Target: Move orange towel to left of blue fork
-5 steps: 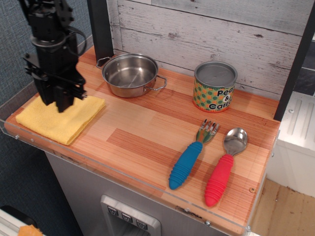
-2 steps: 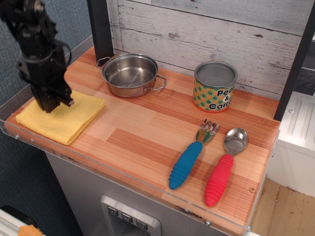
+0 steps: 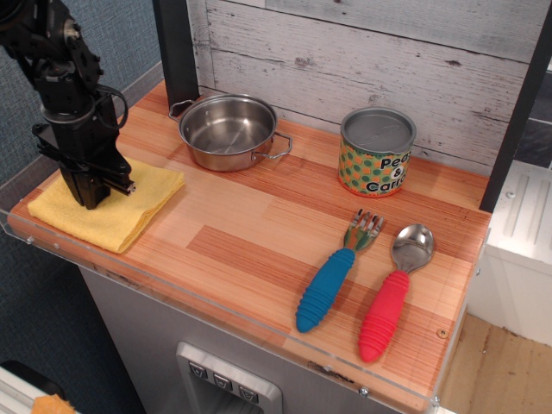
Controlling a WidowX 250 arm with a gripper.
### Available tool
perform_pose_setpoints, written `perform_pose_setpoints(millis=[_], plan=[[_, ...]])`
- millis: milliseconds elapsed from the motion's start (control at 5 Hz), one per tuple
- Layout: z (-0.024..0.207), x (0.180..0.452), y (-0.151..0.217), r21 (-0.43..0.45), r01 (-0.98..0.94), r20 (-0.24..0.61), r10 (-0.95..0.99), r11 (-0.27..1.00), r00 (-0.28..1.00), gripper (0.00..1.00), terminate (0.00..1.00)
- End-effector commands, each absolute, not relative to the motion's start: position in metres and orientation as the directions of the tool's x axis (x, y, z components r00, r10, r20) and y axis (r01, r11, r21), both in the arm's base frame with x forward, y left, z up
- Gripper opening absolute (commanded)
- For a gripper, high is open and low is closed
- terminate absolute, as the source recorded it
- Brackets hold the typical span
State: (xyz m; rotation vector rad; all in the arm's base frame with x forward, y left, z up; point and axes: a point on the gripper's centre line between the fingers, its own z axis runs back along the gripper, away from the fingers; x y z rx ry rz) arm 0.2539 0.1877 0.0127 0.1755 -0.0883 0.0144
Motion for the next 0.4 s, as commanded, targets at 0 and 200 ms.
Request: perform_pose_setpoints(millis=[0, 200], plan=[[0.022, 0.261, 0.172, 0.141, -0.029, 0.110, 0.013, 0.990, 0.994, 0.00, 0.00], [0.022, 0.262, 0.161, 0.119, -0.030, 0.104, 0.017, 0.992, 0.994, 0.00, 0.00]])
